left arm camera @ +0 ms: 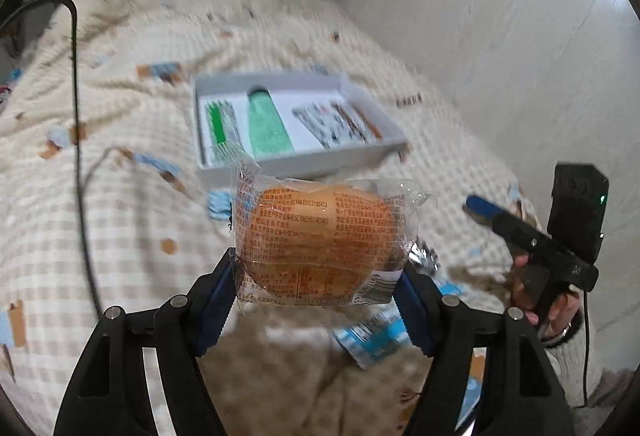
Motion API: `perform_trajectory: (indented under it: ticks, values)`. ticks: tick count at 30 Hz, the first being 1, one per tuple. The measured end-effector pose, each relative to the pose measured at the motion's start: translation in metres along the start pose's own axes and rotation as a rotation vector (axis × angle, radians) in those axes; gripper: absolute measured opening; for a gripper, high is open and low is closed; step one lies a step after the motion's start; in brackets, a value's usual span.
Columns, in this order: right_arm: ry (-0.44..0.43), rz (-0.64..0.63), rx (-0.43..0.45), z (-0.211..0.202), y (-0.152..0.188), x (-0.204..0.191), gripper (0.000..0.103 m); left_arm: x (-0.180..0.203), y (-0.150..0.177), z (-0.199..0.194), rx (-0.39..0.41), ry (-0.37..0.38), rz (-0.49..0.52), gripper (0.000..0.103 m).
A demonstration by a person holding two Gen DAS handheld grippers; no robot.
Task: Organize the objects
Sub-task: 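Grasp the wrapped bread roll with the left gripper and lift it, then grasp a blue-and-white wafer bar with the right gripper while the left holds the roll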
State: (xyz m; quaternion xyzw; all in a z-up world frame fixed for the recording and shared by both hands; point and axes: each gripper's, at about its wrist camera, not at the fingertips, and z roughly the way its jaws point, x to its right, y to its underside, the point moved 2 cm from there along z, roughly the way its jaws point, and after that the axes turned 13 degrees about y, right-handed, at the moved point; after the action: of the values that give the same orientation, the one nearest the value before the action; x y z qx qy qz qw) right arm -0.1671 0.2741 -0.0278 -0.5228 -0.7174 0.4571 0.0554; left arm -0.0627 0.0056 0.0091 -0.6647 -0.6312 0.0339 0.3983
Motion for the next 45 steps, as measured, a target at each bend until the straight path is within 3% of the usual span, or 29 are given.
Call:
perform_trajectory:
  ticks: [5, 9, 11, 21, 24, 27, 29, 37, 40, 45]
  values:
    - [0.001, 0.0, -0.004, 0.001, 0.002, -0.001, 0.1, -0.006, 0.005, -0.006, 0.075, -0.07, -0.006, 0.076]
    - [0.001, 0.001, -0.007, 0.002, 0.003, -0.001, 0.1, -0.001, 0.009, -0.007, 0.102, -0.02, 0.034, 0.076]
    - [0.002, 0.001, -0.009, 0.003, 0.004, -0.001, 0.1, 0.001, 0.009, -0.006, 0.123, -0.029, 0.059, 0.075]
    - [0.029, -0.019, -0.032, 0.0, -0.001, -0.006, 0.1, -0.012, 0.026, 0.012, 0.09, -0.045, 0.026, 0.074]
    - [0.009, -0.043, -0.105, 0.008, -0.008, -0.011, 0.099, -0.003, 0.029, 0.014, 0.09, -0.052, 0.069, 0.074]
    - [-0.055, -0.053, -0.242, 0.024, -0.015, -0.012, 0.088, 0.0, 0.031, 0.019, 0.076, -0.05, 0.088, 0.074]
    - [-0.097, -0.095, -0.336, 0.033, -0.015, -0.016, 0.087, -0.003, 0.031, 0.023, 0.061, -0.053, 0.071, 0.074]
    - [-0.272, -0.314, -0.504, 0.049, 0.006, -0.05, 0.061, -0.018, 0.032, 0.025, 0.067, -0.017, -0.005, 0.074]
    - [-0.28, -0.396, -0.572, 0.064, 0.017, -0.059, 0.049, -0.019, 0.031, 0.028, 0.057, -0.023, -0.01, 0.074]
    - [-0.257, -0.622, -0.682, 0.086, 0.035, -0.077, 0.049, -0.018, 0.03, 0.033, 0.039, -0.028, -0.01, 0.074]
